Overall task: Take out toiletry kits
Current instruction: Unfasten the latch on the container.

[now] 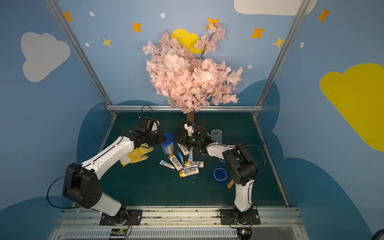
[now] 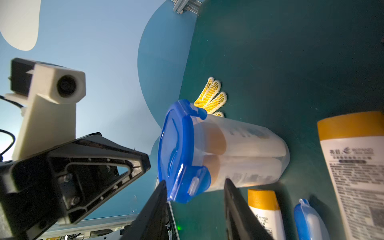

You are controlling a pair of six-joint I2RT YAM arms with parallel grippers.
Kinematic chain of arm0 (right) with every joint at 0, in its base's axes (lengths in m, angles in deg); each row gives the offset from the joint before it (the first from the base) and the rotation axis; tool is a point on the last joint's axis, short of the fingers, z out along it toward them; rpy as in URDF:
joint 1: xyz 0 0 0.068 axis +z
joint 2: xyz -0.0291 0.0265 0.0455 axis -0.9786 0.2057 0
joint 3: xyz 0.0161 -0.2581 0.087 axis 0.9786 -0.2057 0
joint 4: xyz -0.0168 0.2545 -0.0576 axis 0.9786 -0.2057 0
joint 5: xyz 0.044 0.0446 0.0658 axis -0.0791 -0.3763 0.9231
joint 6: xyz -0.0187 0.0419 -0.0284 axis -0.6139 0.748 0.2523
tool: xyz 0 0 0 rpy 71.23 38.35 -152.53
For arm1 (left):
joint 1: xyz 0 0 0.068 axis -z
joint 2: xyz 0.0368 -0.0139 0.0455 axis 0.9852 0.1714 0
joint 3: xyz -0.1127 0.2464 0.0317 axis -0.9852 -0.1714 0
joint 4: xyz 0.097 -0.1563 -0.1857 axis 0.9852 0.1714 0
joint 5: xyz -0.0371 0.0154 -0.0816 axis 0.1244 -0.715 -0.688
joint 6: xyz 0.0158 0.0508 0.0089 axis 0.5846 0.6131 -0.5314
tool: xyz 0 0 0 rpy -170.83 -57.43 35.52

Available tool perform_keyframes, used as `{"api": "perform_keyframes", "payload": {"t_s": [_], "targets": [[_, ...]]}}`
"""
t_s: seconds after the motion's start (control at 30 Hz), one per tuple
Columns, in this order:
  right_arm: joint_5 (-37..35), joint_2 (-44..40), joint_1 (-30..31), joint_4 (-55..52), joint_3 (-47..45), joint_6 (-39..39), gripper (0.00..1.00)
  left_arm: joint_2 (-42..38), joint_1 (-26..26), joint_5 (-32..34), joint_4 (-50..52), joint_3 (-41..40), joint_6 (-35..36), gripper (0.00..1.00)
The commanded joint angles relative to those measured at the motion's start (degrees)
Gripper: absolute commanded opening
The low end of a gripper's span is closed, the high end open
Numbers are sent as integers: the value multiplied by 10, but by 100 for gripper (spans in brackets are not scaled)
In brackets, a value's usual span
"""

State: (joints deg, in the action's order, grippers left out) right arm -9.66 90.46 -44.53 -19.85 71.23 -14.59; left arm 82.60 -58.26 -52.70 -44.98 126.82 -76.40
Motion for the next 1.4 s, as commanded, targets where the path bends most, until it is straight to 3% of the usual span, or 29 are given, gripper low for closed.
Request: {"api": "perform_keyframes", "payload": {"t_s": [0.0,0.33,0.87,1.37], "targets": [[12,9,1,38,-6,12,44,18,0,-17,-23,17,8,9],[23,43,7,92,-9,62,44,59,1,-24,-10,18,5,5],[54,97,11,336,-24,237,40,60,0,-13,-29,-52,-13,2],[52,84,14,408,-38,292,41,60,-1,-2,-55,-132,-39,2]]}}
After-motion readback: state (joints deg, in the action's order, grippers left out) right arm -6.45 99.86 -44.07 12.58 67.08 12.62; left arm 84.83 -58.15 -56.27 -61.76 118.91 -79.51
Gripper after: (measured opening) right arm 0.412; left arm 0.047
